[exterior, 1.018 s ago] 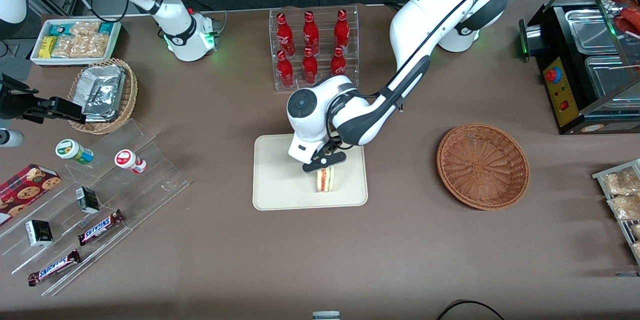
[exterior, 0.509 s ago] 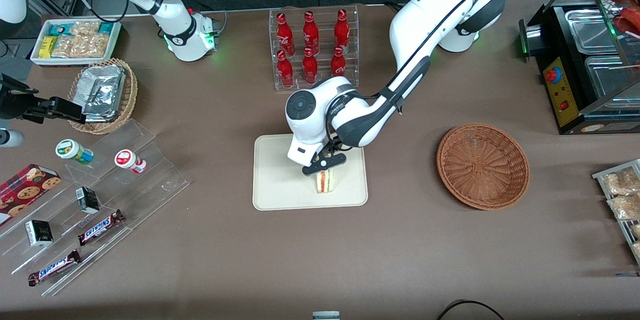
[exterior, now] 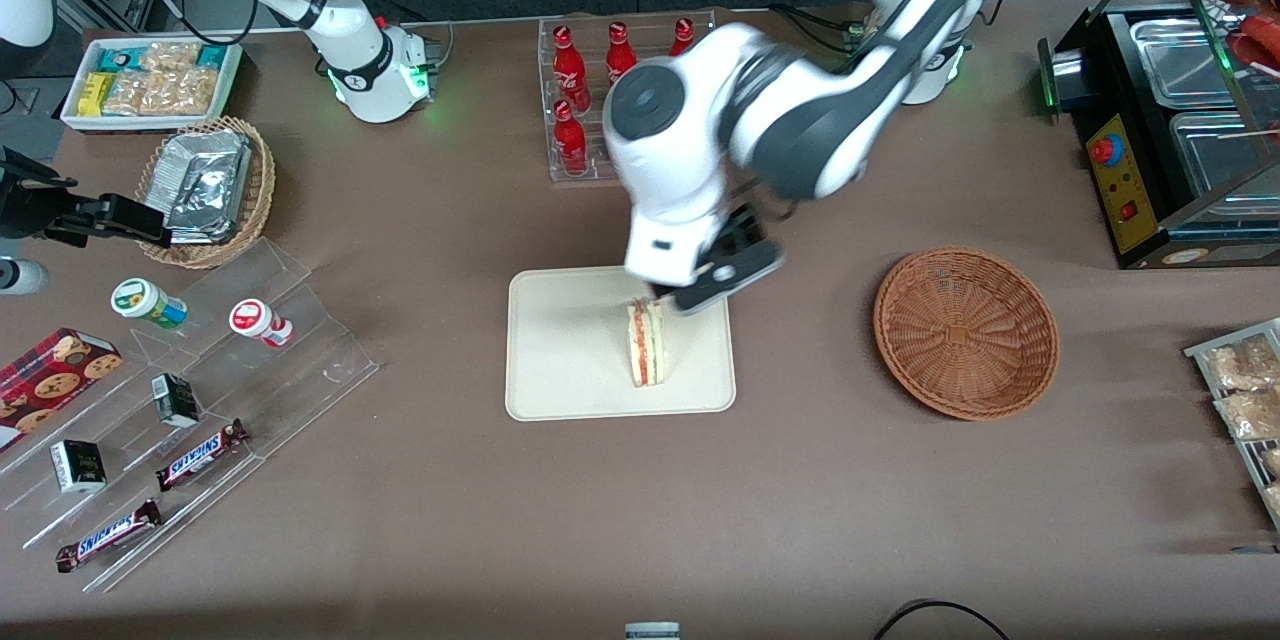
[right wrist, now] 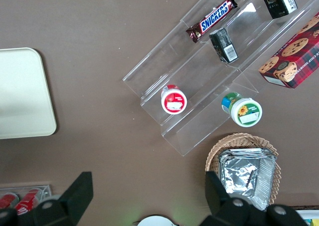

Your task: Place sandwich from basket to tray

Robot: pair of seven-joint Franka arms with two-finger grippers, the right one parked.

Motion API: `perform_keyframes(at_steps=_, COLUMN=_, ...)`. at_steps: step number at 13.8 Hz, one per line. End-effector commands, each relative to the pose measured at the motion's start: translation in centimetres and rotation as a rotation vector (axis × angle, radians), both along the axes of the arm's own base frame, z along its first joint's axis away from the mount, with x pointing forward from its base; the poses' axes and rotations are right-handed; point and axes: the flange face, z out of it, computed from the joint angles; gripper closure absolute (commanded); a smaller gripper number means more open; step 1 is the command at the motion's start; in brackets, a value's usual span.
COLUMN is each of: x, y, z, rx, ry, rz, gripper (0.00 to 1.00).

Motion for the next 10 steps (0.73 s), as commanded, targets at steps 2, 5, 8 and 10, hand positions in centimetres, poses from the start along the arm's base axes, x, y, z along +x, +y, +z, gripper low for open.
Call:
perform_keyframes(at_steps=2, x=0.6, y=10.7, z=8.0, rx=-0.049, ry=0.089, rz=0.031, gripper=0.0)
perform_keyframes(at_steps=5, x=-1.2, y=18.4, z=13.3, rx=-0.086, ry=0.153, rz=-0.072, gripper=0.0)
perform_keyframes(at_steps=8, x=-2.7, y=24.2, z=16.2, rx=-0.109, ry=0.195, rz=-0.164, gripper=0.0)
perform_keyframes(at_steps=10, x=-2.8, y=29.2, z=17.9, rx=-0.149, ry=0.221, rz=-0.207, gripper=0.0)
